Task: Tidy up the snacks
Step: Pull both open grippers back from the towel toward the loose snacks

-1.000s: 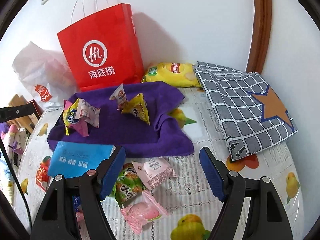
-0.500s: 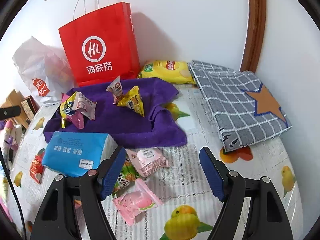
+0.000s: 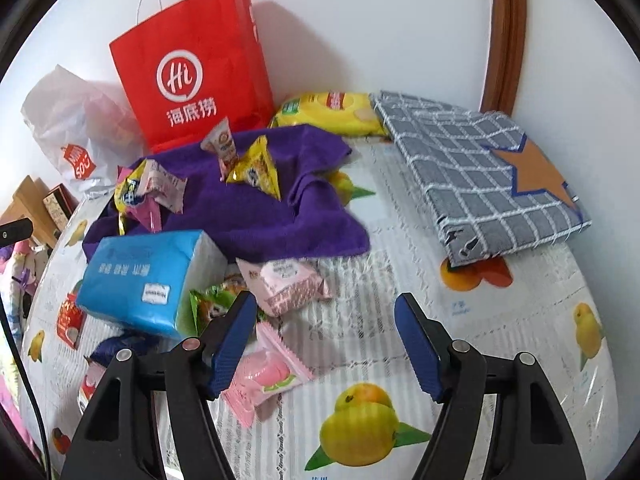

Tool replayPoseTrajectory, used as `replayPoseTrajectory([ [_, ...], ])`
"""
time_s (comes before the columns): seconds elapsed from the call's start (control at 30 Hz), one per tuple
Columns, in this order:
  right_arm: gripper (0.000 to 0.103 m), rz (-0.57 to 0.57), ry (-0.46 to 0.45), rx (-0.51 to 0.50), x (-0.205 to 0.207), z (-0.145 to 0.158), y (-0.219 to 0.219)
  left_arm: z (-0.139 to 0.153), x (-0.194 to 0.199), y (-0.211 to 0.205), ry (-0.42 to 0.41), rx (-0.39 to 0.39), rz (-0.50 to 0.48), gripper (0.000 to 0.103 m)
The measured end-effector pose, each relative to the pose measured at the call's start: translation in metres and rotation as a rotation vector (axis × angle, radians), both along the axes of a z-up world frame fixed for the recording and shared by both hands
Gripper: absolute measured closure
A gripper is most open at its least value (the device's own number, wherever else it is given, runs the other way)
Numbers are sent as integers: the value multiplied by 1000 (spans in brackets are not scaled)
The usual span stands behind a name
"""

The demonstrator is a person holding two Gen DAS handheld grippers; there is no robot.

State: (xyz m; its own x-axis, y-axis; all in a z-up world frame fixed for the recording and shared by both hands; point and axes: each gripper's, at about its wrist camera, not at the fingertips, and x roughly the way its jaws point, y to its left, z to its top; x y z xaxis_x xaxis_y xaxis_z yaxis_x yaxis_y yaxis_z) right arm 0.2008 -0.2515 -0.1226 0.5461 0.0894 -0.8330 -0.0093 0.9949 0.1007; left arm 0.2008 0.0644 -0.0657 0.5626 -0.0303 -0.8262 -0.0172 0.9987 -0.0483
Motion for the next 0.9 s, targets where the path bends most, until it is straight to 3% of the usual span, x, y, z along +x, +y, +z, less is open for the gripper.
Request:
replayPoseTrajectory([
  [0.23,31,38,78,45,-1,-30,13,-13,0,0,37,-10,-3,36],
  [0.4,31,87,120,-3,-3,-47,27,-18,-1,-2,50,-9,-12,36],
  [0.67,31,98,132,-40,-22,-44,22,-21,-3,-1,61,-29,-13,36],
  [0.9,31,89,158,41,-31,-48,19,-22,-8,0,65,-35,-19,36],
])
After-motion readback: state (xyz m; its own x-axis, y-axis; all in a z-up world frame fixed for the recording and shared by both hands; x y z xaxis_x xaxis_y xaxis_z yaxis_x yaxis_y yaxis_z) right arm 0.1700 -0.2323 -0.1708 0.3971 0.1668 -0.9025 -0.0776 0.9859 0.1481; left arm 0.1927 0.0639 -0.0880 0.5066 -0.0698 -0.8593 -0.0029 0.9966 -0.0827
